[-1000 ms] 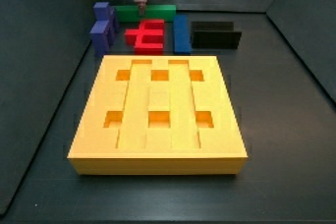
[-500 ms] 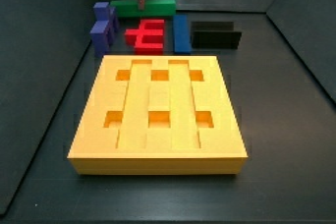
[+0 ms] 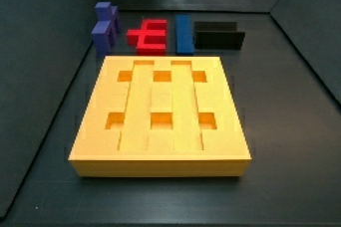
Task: Pick up the green object. Move up. Move to above the board. Insert the green object.
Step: Move to above the board.
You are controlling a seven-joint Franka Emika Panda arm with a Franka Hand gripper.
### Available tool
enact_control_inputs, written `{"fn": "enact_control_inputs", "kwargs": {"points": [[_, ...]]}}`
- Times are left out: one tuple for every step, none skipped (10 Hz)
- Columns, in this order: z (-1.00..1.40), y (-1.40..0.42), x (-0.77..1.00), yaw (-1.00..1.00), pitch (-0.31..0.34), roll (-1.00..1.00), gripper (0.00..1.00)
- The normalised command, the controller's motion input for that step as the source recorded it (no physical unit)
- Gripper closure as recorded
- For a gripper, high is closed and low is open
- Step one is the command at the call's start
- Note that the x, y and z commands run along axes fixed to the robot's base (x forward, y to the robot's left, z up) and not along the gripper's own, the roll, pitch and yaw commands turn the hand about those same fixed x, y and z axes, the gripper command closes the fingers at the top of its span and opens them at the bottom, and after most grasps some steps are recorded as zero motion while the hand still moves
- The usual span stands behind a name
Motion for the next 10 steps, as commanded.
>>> {"fn": "enact_control_inputs", "kwargs": {"points": [[1.4,0.0,-0.03,0.0,0.032,0.03,1.0],[1.4,0.01,0.0,0.0,0.048,0.01,1.0],[1.4,0.02,0.01,0.0,0.084,-0.02,1.0],[0.81,-0.01,0.0,0.01,0.086,0.0,1.0],[0.54,0.0,0.01,0.0,0.071,0.0,1.0],[0.24,0.01,0.03,0.0,0.068,0.0,1.0],[0.18,0.0,0.02,0.0,0.073,0.0,1.0],[0.14,-1.4,0.26,1.0,0.016,-0.01,1.0],[0.13,-1.4,0.26,1.0,0.015,0.0,1.0],[0.13,-1.4,0.26,1.0,0.012,0.0,1.0]]}}
